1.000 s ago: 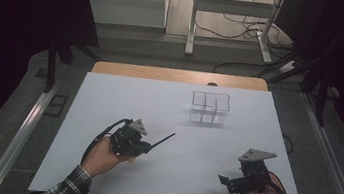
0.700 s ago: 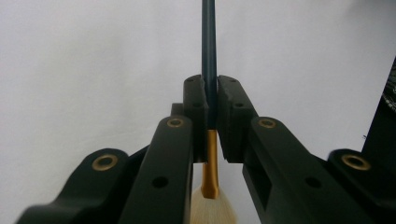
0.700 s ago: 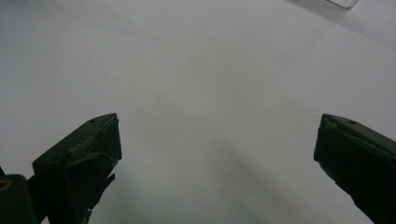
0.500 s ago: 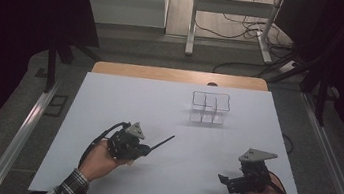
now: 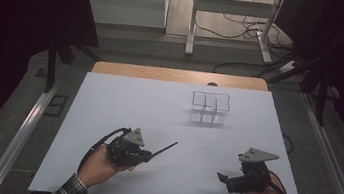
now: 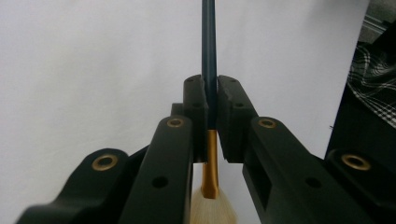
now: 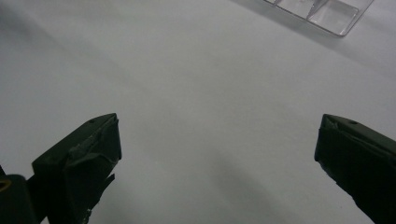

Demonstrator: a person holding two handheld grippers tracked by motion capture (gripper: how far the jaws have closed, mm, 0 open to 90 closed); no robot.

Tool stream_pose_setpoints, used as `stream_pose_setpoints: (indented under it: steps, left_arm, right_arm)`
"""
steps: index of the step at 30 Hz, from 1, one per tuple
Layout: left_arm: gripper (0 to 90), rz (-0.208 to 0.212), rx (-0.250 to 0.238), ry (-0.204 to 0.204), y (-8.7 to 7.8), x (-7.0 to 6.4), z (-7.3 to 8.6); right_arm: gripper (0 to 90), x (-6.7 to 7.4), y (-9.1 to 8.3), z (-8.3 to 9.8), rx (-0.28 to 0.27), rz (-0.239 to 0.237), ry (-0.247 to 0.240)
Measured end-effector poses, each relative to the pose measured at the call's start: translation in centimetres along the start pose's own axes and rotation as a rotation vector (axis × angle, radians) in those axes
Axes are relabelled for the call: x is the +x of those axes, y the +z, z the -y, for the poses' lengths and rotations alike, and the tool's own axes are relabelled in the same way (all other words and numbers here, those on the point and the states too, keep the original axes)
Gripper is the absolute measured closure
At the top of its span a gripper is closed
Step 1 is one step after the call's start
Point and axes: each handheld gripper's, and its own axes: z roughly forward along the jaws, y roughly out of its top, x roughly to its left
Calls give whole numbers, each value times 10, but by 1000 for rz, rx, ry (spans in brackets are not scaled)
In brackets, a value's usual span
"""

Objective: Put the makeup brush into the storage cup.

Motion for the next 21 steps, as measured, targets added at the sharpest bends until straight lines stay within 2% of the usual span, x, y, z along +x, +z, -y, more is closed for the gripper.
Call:
stream_pose_setpoints:
  steps: [3, 6, 10, 21]
  left_arm:
    - [835, 3, 6, 6, 2, -1, -1]
    - [835, 12, 15, 18, 4, -2, -1]
    - [835, 25, 19, 34, 6, -4, -2]
    - [835, 53, 36, 66, 14, -7, -4]
  right_arm:
    - [0, 0, 0, -1, 1, -3, 7]
    - [0, 0, -1, -4, -22, -17, 25]
    - [0, 3, -1, -8, -37, -22, 22]
    - [0, 13, 6, -20, -33, -47, -63]
